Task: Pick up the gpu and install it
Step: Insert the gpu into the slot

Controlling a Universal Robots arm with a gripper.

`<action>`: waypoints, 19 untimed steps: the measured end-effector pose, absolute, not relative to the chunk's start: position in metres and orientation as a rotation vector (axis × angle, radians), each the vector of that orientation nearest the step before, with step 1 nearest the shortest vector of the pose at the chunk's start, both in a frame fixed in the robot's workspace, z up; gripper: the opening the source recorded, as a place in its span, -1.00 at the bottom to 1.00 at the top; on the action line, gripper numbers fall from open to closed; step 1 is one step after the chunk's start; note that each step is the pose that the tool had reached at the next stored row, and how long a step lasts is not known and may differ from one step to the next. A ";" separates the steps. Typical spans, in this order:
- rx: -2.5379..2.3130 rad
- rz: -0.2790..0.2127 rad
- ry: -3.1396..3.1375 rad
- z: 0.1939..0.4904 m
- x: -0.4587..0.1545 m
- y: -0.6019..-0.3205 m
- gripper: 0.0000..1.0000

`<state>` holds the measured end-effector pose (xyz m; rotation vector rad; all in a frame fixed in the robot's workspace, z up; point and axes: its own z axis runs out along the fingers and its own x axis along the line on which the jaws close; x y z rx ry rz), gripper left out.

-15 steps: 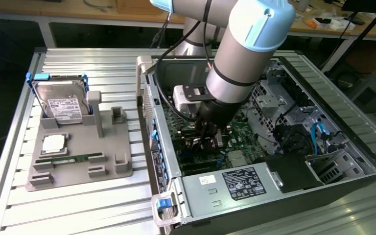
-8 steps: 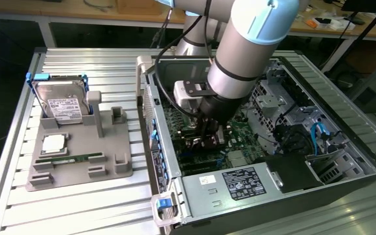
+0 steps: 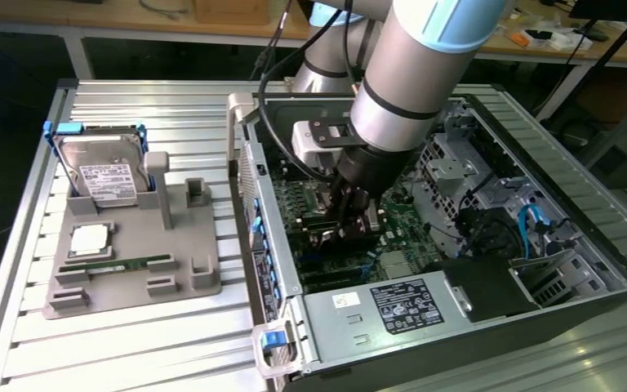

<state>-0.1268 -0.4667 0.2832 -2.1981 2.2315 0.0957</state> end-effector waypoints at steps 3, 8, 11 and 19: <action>-2.198 0.096 2.231 0.283 -0.127 -0.467 -0.20; -2.198 0.096 2.232 0.283 -0.127 -0.464 -0.24; -2.198 0.096 2.231 0.283 -0.127 -0.463 -0.36; -2.198 0.096 2.231 0.283 -0.127 -0.463 -0.54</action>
